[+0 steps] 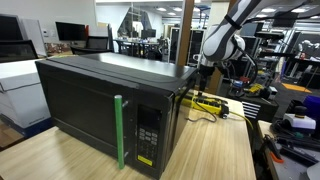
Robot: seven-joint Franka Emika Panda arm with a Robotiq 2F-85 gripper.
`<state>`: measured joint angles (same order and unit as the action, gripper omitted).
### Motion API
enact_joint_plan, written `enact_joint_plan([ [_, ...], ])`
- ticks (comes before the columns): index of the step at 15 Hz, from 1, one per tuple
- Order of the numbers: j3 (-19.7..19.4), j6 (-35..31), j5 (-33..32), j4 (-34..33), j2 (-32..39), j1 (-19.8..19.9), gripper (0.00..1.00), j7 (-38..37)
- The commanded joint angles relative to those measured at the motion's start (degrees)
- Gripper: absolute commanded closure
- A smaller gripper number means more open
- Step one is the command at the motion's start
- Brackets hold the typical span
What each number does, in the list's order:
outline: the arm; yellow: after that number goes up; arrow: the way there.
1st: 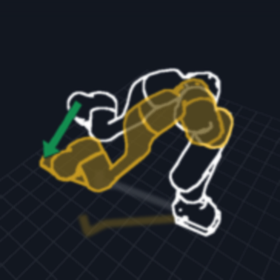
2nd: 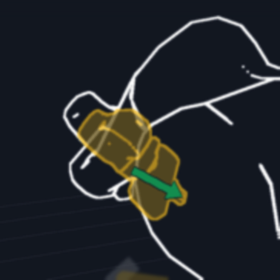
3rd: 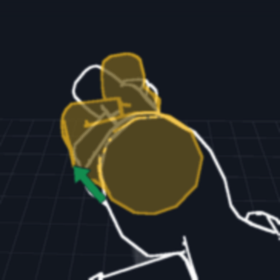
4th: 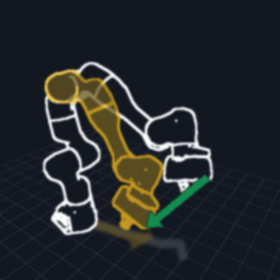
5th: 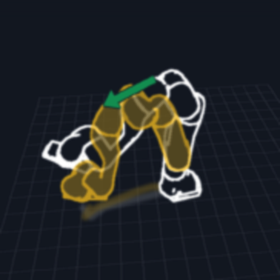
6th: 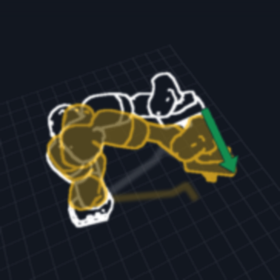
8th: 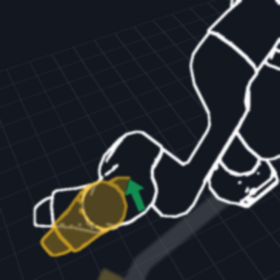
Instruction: Put the plug into the socket
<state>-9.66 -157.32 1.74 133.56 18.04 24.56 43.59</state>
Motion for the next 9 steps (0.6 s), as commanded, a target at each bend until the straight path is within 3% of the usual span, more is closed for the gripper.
enact_joint_plan([
  [1,0.1,-2.1,-0.7,0.8,0.7,0.4,0.0,0.4],
  [9,-0.8,-1.4,-1.3,-0.5,1.9,0.6,0.0,-0.4],
])
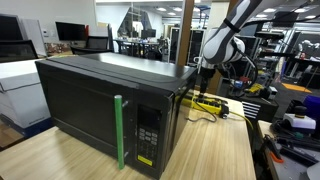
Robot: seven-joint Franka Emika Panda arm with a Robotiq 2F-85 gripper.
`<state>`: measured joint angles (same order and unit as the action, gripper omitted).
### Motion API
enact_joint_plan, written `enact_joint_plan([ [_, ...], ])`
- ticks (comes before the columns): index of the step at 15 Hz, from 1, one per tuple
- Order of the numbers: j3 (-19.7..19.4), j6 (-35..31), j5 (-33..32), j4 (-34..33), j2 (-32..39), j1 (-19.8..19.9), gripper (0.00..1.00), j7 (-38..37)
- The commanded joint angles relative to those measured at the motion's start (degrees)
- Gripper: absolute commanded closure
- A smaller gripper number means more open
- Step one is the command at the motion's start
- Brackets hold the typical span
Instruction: Put the plug into the socket
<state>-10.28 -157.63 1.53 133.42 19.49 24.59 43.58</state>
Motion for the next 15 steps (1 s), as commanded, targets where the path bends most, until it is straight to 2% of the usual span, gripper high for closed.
enact_joint_plan([
  [1,-0.3,-1.0,-1.1,-0.6,0.5,0.6,0.0,-0.5],
  [9,-2.7,-0.2,-4.6,-2.7,3.5,-0.1,0.0,-2.5],
  [15,-0.4,0.0,-4.1,-1.2,2.4,-0.2,0.0,-2.5],
])
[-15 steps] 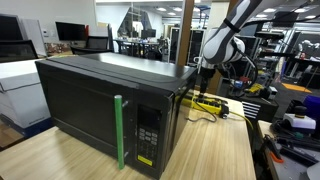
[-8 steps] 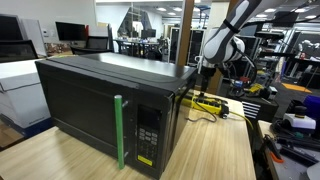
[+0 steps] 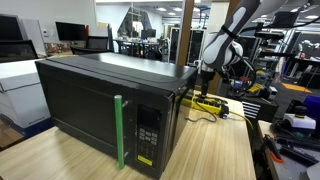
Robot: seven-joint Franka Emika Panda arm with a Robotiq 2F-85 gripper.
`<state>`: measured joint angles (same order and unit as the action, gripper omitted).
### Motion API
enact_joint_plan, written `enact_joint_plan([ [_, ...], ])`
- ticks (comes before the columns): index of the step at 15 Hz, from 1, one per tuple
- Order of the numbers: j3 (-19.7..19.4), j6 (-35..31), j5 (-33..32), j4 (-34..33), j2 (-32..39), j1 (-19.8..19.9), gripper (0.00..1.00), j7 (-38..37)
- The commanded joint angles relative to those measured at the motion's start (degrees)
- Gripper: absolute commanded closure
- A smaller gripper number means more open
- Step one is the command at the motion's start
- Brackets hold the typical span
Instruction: Put the plug into the socket
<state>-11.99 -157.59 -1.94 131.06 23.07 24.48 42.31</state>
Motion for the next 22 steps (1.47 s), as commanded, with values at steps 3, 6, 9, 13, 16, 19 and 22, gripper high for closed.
enact_joint_plan([
  [3,2.1,0.0,-0.3,1.1,-1.5,-0.3,0.0,-1.6],
  [6,0.7,-0.5,-1.2,1.0,-1.3,-1.8,0.0,-5.9],
  [9,-2.8,-0.7,-4.5,0.8,-0.9,-4.9,0.0,-16.0],
  [13,-7.8,1.3,-10.2,-0.6,-0.2,-9.5,0.0,-31.5],
  [16,-6.3,4.1,-9.0,-0.4,-0.8,-8.2,0.0,-30.7],
  [19,-3.9,6.4,-7.3,-0.2,-1.5,-6.4,0.0,-27.1],
  [22,-2.7,6.5,-6.7,-0.6,-1.6,-5.2,0.0,-25.5],
])
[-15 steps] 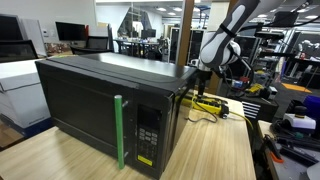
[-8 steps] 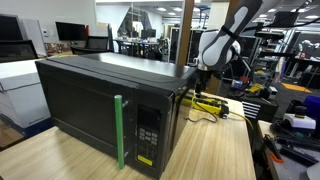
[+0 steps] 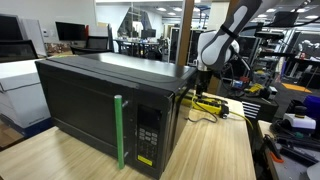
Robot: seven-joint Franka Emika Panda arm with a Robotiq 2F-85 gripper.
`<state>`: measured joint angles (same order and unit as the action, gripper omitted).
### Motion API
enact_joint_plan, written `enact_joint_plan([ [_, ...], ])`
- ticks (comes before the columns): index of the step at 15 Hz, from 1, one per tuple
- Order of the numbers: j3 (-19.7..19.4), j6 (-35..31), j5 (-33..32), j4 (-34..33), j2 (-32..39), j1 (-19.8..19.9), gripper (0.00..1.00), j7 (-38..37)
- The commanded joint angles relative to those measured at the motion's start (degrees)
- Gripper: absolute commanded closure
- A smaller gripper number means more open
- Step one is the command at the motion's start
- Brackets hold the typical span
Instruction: Put the plug into the socket
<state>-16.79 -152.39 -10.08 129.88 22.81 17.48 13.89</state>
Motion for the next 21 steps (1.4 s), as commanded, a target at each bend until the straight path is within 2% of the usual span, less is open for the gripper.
enact_joint_plan([
  [1,2.4,1.4,1.8,0.5,-1.3,2.2,0.0,3.2],
  [2,2.6,1.5,1.9,0.3,-1.3,2.4,0.0,3.3],
  [3,2.7,1.6,1.8,0.3,-1.2,2.5,0.18,3.3],
  [4,2.4,1.4,1.5,0.2,-1.1,2.4,0.27,2.6],
  [12,0.0,1.2,-0.8,-0.6,-1.0,-0.1,0.82,-3.3],
  [14,-1.7,1.7,-2.3,-1.1,-0.7,-1.5,0.96,-6.6],
  [17,-3.8,3.7,-4.7,-2.2,-0.8,-3.7,0.92,-11.3],
  [21,-2.1,20.2,-7.6,-10.3,-1.0,-4.3,0.92,-7.0],
])
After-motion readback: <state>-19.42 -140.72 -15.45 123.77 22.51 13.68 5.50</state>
